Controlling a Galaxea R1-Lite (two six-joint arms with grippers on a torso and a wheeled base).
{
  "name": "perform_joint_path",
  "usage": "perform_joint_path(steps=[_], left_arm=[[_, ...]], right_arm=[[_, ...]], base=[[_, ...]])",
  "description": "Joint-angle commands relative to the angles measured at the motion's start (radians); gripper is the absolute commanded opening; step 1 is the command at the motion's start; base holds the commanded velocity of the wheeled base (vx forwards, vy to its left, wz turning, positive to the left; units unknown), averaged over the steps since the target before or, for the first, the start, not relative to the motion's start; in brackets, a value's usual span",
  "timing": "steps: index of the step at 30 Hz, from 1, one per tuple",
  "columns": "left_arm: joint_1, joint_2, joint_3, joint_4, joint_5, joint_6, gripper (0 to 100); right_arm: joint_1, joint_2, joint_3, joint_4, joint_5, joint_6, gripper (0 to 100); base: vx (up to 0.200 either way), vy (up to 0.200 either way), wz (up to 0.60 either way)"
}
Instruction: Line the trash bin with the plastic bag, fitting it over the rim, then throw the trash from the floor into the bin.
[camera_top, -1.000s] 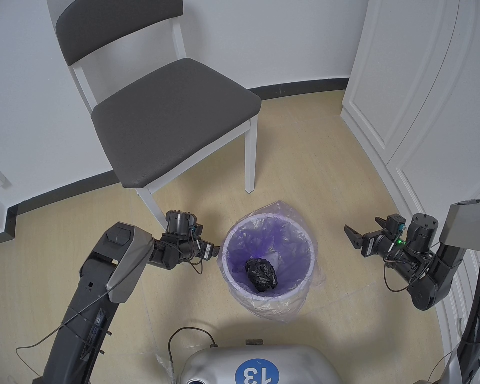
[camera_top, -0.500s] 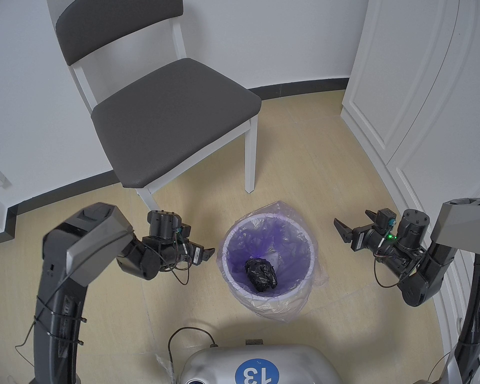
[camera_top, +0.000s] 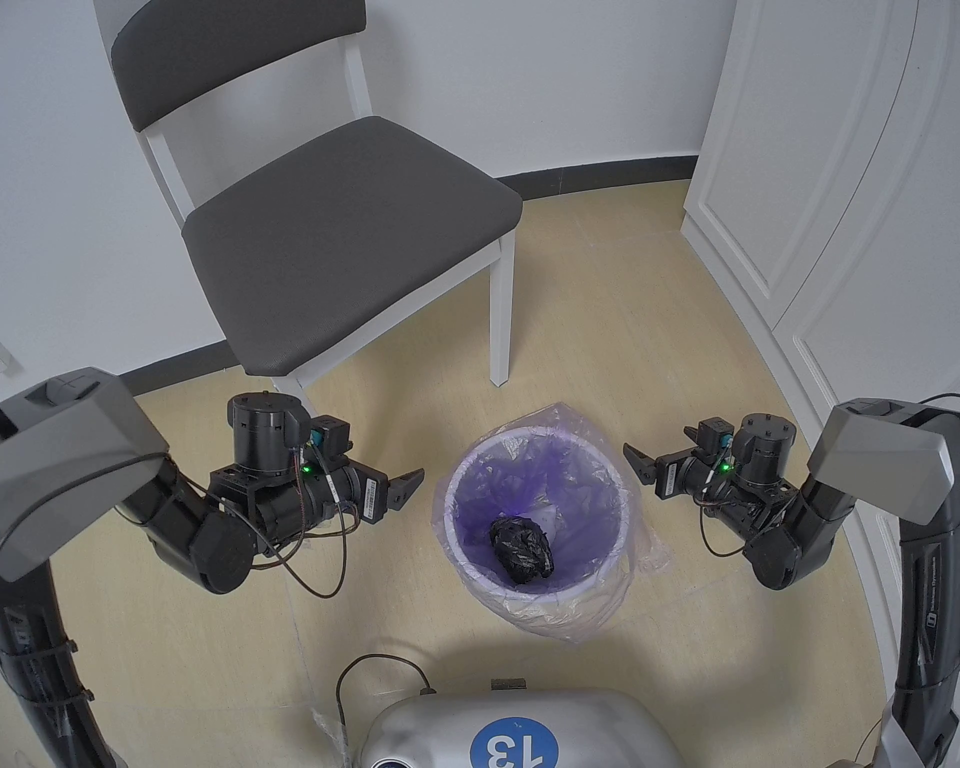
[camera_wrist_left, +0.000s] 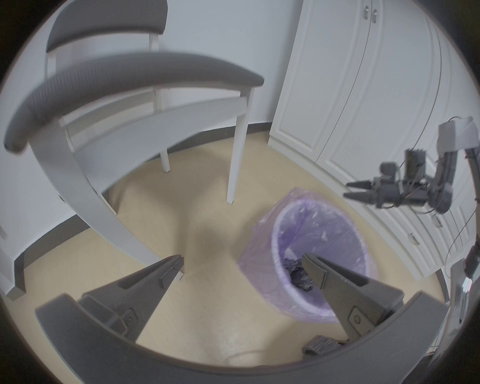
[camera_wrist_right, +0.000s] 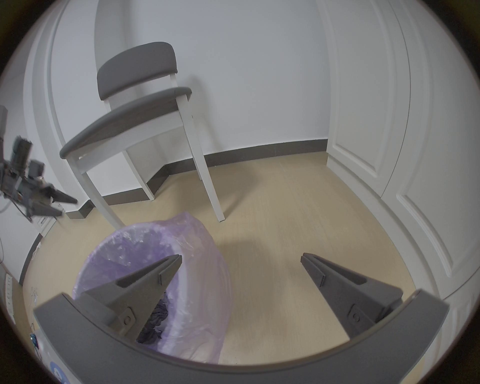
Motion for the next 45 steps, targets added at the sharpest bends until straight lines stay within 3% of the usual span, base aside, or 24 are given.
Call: perform_joint_path(steps=[1,19,29,38,41,42,45], left_arm=[[-0.024,-0.093,0.036,-0.006,0.01,-0.003,100],[-0.062,-0.118,0.095,-0.061,0.028,-0.022,100],[-0.068,-0.122,0.109,-0.083,0.035,-0.026,100],[-0.094,-0.274,0.192,-0.098,0.027,-0.034,100],[-0.094,-0.274,0.192,-0.098,0.027,-0.034,100],[-0.097,-0.368,0.241,-0.161,0.036,-0.066,100],[-0.091,-0.492,0.295,-0.184,0.042,-0.12,100]], right_arm=[[-0.011,0.094,-0.047,0.001,0.003,0.004,100],[-0.03,0.247,-0.136,-0.004,0.077,0.004,100],[-0.031,0.255,-0.184,0.065,0.102,-0.007,100],[-0.109,-0.071,0.117,-0.047,0.102,-0.005,100],[-0.109,-0.071,0.117,-0.047,0.102,-0.005,100],[-0.137,-0.253,0.243,-0.065,0.102,-0.002,100],[-0.152,-0.41,0.335,-0.057,0.095,0.004,100]], base=[[0.0,0.0,0.0],[0.0,0.0,0.0],[0.0,0.0,0.0],[0.0,0.0,0.0],[0.0,0.0,0.0],[0.0,0.0,0.0],[0.0,0.0,0.0]])
